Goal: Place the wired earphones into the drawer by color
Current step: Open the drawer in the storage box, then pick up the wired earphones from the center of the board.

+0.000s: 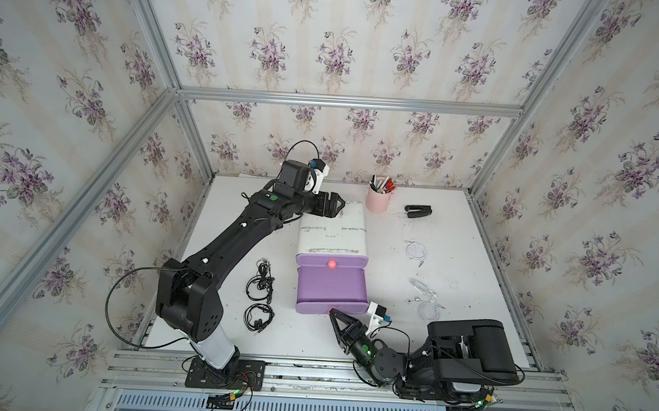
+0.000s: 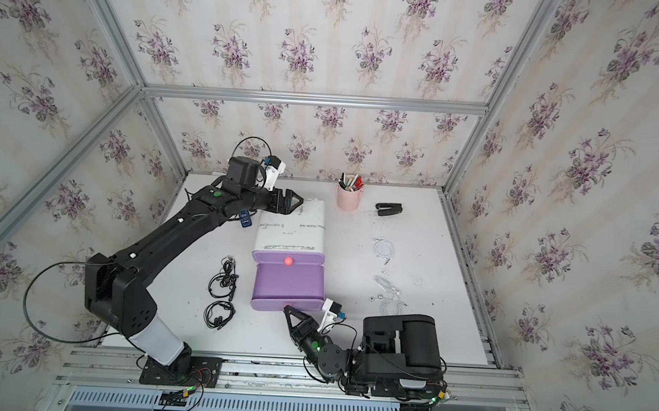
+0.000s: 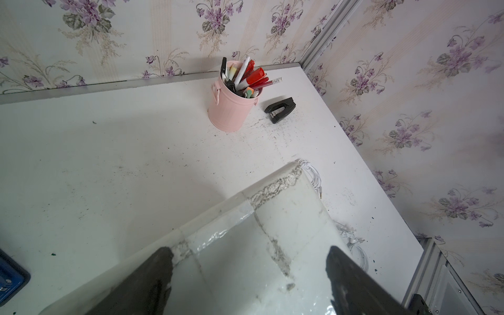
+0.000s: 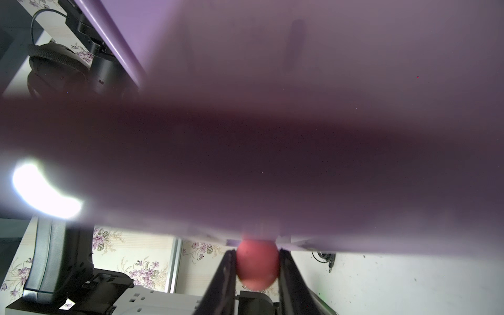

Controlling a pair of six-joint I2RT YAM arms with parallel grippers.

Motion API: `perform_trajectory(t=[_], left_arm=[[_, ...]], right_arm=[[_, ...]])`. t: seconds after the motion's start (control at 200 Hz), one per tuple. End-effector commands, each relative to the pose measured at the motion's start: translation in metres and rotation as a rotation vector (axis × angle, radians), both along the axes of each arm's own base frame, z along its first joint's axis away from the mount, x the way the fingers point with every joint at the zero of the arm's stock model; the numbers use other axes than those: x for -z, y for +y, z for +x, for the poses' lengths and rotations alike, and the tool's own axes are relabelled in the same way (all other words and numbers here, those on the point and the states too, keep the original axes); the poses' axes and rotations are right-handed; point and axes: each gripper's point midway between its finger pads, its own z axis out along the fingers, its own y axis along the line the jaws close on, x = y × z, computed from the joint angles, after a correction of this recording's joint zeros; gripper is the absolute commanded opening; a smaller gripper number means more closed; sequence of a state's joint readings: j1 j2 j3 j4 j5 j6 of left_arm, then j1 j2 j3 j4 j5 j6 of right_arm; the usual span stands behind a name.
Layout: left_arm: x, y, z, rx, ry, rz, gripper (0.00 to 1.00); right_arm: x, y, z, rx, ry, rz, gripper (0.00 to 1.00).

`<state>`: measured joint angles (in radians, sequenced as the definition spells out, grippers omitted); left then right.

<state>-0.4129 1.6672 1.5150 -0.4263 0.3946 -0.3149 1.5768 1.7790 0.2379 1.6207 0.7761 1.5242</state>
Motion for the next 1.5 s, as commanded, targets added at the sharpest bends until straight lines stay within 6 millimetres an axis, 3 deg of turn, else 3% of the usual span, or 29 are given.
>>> perform_trajectory(t=[0.0,0.295,0.48,0.525,0.545,0.56,0.929,1.114,1.329,1.494], left_arm=[[0.064,0.023,-0.041,-0.055,0.305,0.122,0.91],[0.063,0.024,-0.042,-0.053,0.303,0.124,0.92],[0.066,0.024,-0.042,-0.058,0.312,0.123,0.92],[0.066,0.024,-0.042,-0.059,0.311,0.123,0.93],[0.065,0.023,-0.042,-0.057,0.31,0.122,0.93],[0.066,0.024,-0.043,-0.058,0.312,0.122,0.93],[0.045,0.024,-0.041,-0.07,0.276,0.096,1.0],[0.013,0.019,-0.046,-0.023,0.241,0.053,1.0],[-0.056,0.041,-0.057,-0.077,0.1,0.024,1.0],[-0.103,0.07,-0.075,-0.139,0.005,0.042,1.0]], right_arm=[[-0.017,0.009,-0.008,-0.07,0.027,0.124,0.36],[-0.011,0.012,-0.008,-0.092,0.048,0.155,0.53],[-0.014,0.002,-0.006,-0.075,0.051,0.151,0.6],[-0.014,0.0,-0.006,-0.079,0.058,0.148,0.78],[-0.013,-0.001,-0.007,-0.083,0.061,0.142,0.96],[-0.013,-0.001,-0.008,-0.085,0.064,0.14,1.0],[-0.013,-0.006,-0.026,-0.153,0.156,0.008,1.0],[-0.002,-0.029,-0.04,-0.181,0.274,-0.2,1.0],[-0.042,-0.074,-0.046,-0.164,0.262,-0.416,1.0],[-0.067,-0.117,-0.031,-0.077,0.213,-0.571,1.0]])
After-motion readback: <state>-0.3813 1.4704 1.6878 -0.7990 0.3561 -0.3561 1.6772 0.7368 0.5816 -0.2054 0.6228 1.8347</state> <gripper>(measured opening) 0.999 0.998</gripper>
